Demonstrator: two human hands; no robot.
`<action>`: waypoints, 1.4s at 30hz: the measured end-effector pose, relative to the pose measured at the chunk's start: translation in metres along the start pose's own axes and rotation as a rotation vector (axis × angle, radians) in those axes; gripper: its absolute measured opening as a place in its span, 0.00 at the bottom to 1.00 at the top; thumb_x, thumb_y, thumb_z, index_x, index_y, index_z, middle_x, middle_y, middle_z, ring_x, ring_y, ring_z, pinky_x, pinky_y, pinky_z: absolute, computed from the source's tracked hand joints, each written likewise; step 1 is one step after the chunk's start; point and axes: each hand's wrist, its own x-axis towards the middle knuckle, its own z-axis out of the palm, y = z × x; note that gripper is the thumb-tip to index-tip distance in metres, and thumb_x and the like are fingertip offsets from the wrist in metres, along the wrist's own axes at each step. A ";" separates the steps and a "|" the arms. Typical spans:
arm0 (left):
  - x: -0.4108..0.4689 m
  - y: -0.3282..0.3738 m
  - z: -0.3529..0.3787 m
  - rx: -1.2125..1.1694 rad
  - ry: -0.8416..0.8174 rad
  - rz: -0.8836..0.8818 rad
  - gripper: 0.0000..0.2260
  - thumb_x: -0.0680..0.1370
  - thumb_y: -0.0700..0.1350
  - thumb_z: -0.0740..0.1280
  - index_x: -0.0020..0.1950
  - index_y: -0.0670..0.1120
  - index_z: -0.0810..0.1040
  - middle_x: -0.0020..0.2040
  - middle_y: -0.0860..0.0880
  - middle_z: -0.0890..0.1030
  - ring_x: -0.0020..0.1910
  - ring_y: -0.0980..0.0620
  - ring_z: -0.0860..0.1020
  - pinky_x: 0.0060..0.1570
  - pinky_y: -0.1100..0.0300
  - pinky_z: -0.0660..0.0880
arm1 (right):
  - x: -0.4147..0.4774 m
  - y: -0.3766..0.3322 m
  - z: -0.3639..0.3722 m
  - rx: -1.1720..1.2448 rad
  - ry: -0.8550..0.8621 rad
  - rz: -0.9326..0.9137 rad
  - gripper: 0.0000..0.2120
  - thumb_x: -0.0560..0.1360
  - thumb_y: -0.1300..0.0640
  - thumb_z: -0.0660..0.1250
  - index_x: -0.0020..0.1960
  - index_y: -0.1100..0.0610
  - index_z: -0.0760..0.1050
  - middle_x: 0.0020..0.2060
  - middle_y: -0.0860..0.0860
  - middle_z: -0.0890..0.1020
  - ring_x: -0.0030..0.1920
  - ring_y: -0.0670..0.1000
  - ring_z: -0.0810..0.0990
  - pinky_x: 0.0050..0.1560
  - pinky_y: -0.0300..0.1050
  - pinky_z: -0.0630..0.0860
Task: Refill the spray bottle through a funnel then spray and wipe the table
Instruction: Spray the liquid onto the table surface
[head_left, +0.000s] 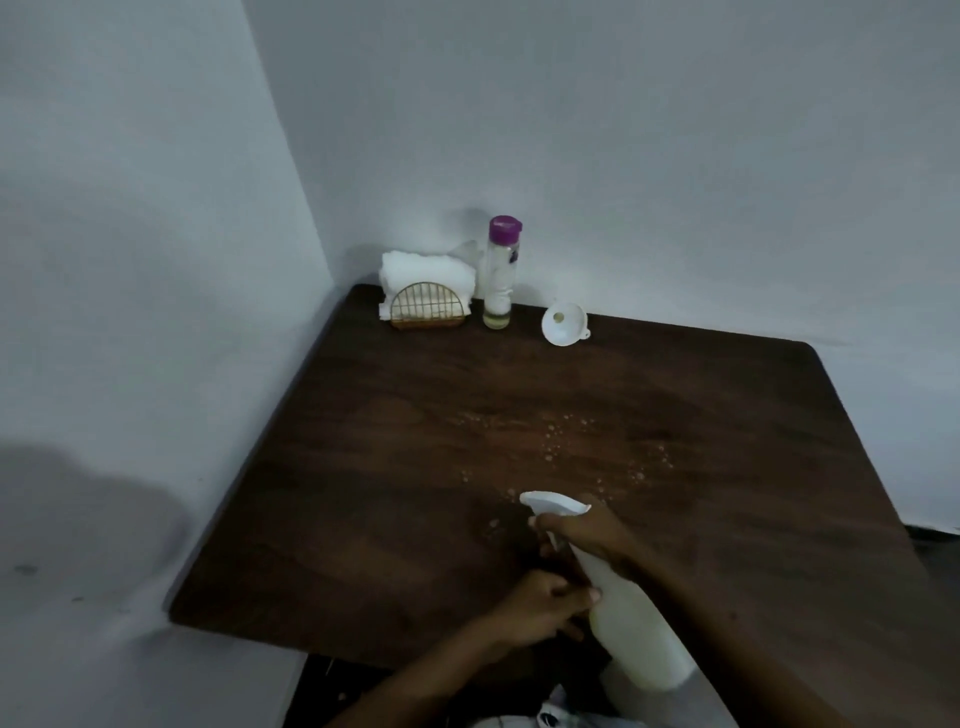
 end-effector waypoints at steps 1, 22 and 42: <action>-0.002 0.001 -0.003 -0.021 0.024 0.015 0.07 0.79 0.48 0.61 0.44 0.49 0.76 0.43 0.53 0.78 0.31 0.65 0.78 0.31 0.74 0.70 | 0.004 -0.006 0.001 -0.006 0.003 0.006 0.16 0.75 0.63 0.64 0.61 0.53 0.77 0.43 0.45 0.81 0.32 0.41 0.77 0.31 0.28 0.72; 0.016 0.013 -0.029 -0.002 0.262 0.164 0.20 0.75 0.53 0.66 0.65 0.49 0.74 0.62 0.52 0.77 0.61 0.56 0.74 0.63 0.55 0.72 | 0.047 -0.041 -0.012 0.206 0.431 0.001 0.26 0.74 0.52 0.68 0.66 0.64 0.66 0.50 0.55 0.77 0.43 0.49 0.75 0.49 0.45 0.75; 0.052 0.042 0.019 0.173 -0.001 0.090 0.27 0.72 0.55 0.70 0.67 0.49 0.70 0.65 0.51 0.74 0.63 0.53 0.73 0.62 0.53 0.72 | 0.024 0.037 -0.086 0.527 0.648 -0.033 0.16 0.76 0.56 0.63 0.63 0.53 0.74 0.57 0.54 0.77 0.48 0.47 0.76 0.49 0.43 0.73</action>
